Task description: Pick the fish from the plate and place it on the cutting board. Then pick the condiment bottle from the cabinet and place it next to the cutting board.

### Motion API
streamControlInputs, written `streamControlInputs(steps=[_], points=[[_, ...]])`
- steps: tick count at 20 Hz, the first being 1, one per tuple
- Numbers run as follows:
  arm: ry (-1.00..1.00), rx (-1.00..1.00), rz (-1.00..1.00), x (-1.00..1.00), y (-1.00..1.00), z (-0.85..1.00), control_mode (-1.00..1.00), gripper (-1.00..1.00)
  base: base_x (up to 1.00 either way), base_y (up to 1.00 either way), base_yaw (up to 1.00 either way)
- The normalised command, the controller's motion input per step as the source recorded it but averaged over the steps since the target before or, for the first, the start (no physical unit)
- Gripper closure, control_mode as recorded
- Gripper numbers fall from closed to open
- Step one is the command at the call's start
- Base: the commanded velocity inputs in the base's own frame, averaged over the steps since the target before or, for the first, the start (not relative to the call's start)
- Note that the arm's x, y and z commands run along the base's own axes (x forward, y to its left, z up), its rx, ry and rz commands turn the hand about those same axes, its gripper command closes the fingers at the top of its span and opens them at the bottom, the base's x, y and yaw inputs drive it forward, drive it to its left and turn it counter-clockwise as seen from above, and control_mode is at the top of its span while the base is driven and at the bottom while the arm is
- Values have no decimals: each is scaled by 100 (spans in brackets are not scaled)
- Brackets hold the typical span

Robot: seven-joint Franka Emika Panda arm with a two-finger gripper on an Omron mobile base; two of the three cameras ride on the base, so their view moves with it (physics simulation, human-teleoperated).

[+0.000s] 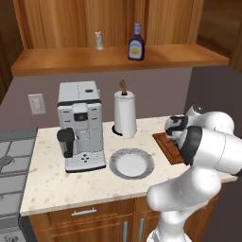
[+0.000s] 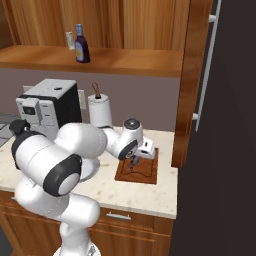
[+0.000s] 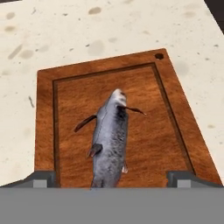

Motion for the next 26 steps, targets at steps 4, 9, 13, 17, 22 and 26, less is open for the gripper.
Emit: streamControlInputs(steps=[4, 9, 13, 17, 22, 26], points=[[0, 0, 0, -19, 16, 4, -100, -100, 0, 0, 0], [0, 0, 1, -16, 18, 8, -100, -100, 0, 0, 0], [0, 0, 1, -17, 18, 14, -100, -100, 0, 0, 0], [0, -1, 2, -17, 19, 15, -100, -100, 0, 0, 0], [0, -3, 2, -12, 21, 15, -100, -100, 0, 0, 0], [0, -4, 4, -9, 22, 16, -100, -100, 0, 0, 0]])
